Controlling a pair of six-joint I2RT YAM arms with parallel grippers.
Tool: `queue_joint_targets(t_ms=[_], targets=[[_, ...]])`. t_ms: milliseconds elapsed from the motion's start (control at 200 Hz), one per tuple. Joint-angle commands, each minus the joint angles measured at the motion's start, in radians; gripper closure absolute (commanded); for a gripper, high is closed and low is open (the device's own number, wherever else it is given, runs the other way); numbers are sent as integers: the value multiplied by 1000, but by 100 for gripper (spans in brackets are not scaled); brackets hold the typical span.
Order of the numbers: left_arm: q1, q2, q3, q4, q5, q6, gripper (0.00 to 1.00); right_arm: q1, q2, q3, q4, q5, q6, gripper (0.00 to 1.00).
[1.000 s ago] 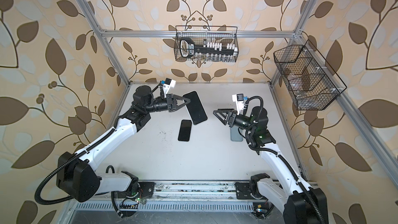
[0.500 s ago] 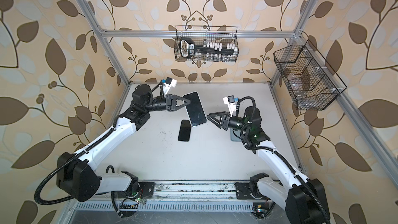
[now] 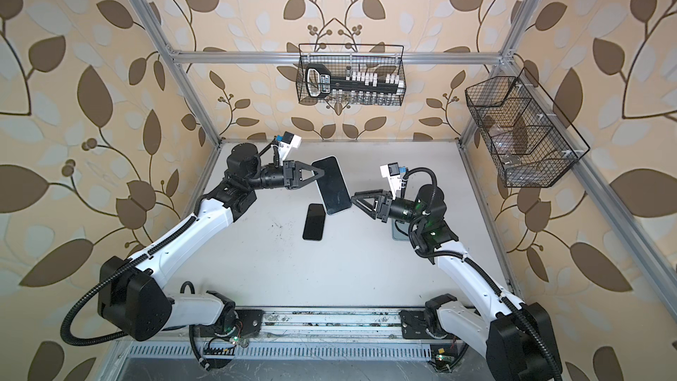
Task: Take the phone out of the phone case
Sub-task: Remove the phone case from the phone.
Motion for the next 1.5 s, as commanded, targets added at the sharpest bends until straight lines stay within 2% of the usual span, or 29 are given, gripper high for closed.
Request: queue_joint_targets(t_ms=[0, 150, 280, 440, 580, 685, 920, 1085, 1205, 1495], targets=[[10, -22, 32, 91, -21, -11, 100, 28, 5, -50, 199, 90, 149, 46], [11, -25, 16, 156, -41, -52, 100, 79, 10, -58, 245, 196, 183, 45], [13, -12, 40, 132, -11, -35, 100, 67, 1, -18, 150, 157, 122, 45], [17, -3, 99, 6, 62, 64, 100, -34, -29, 114, -200, -9, -85, 46], [17, 27, 184, -206, 119, 229, 100, -50, 36, 285, -648, -132, -396, 48], [19, 45, 229, -309, 141, 322, 100, -51, 54, 313, -703, -182, -465, 48], [19, 91, 284, -385, 255, 393, 100, -26, 126, 386, -965, -206, -714, 49], [19, 138, 363, -596, 285, 562, 100, 21, 148, 409, -1062, -234, -845, 49], [20, 165, 433, -782, 282, 705, 100, 41, 143, 417, -1071, -256, -879, 51], [20, 168, 424, -784, 271, 712, 100, 84, 146, 426, -1038, -276, -882, 53]])
